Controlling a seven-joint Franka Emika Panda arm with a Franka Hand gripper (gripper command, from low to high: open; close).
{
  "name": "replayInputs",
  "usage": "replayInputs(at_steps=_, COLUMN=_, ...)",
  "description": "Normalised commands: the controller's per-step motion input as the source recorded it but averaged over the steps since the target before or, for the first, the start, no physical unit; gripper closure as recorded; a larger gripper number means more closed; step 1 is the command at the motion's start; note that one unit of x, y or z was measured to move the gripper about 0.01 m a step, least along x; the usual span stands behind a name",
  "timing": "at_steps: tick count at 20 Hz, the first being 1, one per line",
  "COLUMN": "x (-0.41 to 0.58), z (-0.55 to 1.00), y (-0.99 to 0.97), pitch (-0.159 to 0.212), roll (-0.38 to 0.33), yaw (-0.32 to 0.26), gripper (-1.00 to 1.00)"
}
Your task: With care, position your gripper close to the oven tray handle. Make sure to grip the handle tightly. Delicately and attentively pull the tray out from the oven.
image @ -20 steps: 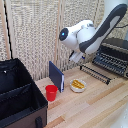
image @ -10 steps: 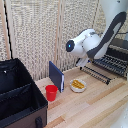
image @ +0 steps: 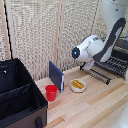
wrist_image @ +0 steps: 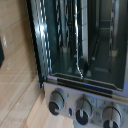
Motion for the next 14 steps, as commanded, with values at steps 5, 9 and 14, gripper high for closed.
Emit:
replayInputs(at_steps=5, x=0.086, z=-0.03, y=-0.76, pitch=-0.006, roll=-0.008, yaw=0.0, gripper=-1.0)
replayInputs(at_steps=9, x=0.214, z=0.01, y=-0.8, pitch=0.0, roll=0.006, yaw=0.0, gripper=-1.0)
replayInputs(at_steps=14, x=0.24, z=0.01, y=-0.76, pitch=0.003, roll=0.022, yaw=0.0, gripper=-1.0)
